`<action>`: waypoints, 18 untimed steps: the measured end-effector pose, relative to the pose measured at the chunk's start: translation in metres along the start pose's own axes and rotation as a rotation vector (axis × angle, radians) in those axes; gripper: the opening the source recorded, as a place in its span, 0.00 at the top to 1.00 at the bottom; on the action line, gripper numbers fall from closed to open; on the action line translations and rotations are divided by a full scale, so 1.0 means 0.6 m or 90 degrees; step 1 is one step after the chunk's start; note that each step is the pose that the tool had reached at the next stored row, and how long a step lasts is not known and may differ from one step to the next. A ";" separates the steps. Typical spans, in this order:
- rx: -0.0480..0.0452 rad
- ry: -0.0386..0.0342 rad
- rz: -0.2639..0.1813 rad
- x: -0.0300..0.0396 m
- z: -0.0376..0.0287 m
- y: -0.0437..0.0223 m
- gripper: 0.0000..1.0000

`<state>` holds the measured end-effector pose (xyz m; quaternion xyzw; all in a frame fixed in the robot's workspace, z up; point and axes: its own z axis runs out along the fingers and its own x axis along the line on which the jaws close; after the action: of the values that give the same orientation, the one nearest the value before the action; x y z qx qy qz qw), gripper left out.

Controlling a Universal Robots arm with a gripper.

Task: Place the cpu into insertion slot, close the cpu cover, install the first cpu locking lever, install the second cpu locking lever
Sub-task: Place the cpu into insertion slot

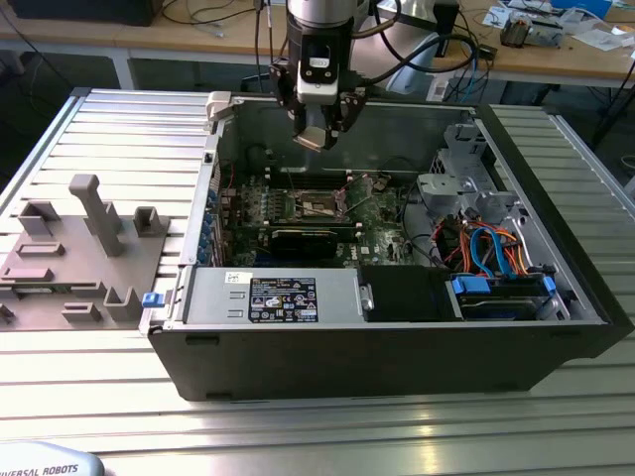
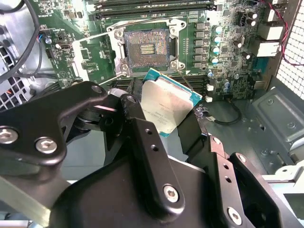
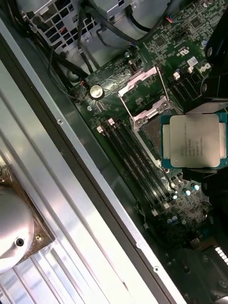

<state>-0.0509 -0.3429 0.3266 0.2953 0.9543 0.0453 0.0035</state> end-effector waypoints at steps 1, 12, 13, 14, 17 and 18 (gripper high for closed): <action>0.0000 -0.0002 0.003 0.000 0.000 0.000 0.46; -0.0007 -0.0033 0.037 0.000 0.000 0.000 0.46; -0.0008 -0.0037 0.041 0.000 0.000 0.000 0.46; -0.0009 -0.0039 0.044 0.000 0.000 0.000 0.46; -0.0010 -0.0048 0.054 0.000 0.001 0.000 0.46; -0.0011 -0.0051 0.057 0.000 0.001 0.000 0.46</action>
<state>-0.0509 -0.3429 0.3262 0.3377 0.9401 0.0451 0.0055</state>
